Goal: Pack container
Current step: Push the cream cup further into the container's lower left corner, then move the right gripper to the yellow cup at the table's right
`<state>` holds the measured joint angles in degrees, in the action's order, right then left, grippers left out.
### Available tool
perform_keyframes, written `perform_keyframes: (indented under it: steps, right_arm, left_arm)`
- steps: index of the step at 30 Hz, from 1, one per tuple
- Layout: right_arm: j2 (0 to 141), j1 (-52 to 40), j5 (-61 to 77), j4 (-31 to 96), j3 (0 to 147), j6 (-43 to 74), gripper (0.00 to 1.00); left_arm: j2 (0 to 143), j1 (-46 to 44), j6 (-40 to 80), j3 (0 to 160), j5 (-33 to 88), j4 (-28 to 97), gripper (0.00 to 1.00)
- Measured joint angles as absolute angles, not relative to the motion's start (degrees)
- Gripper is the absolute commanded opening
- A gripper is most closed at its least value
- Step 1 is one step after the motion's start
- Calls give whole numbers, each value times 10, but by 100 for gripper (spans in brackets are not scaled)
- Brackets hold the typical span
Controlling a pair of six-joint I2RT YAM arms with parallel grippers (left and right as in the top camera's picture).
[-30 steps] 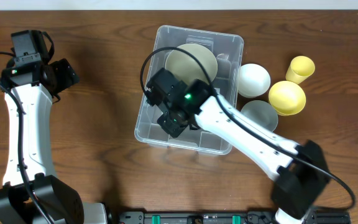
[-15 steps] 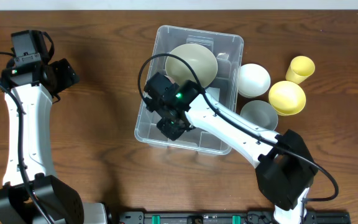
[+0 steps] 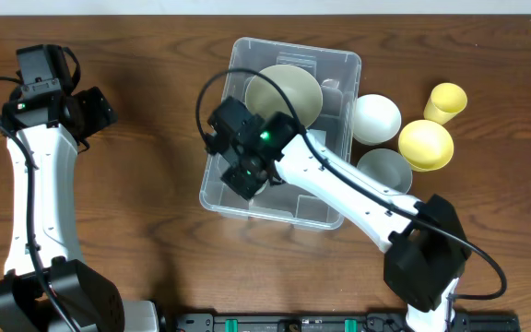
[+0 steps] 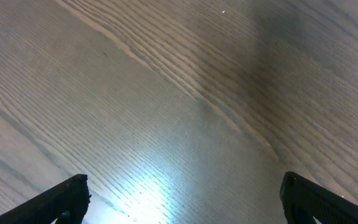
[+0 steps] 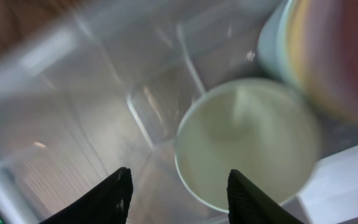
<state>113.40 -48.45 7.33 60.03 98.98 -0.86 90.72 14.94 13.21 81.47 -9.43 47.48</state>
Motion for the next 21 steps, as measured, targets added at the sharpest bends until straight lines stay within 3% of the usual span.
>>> perform_keyframes:
  steps: [11, 21]
  right_arm:
    - [1075, -433, -18, 657, 1094, 13, 57]
    - [990, -137, -86, 672, 1103, 75, 57]
  left_arm:
    - [907, 149, 132, 815, -95, 475, 98]
    - [907, 149, 132, 815, -94, 475, 98]
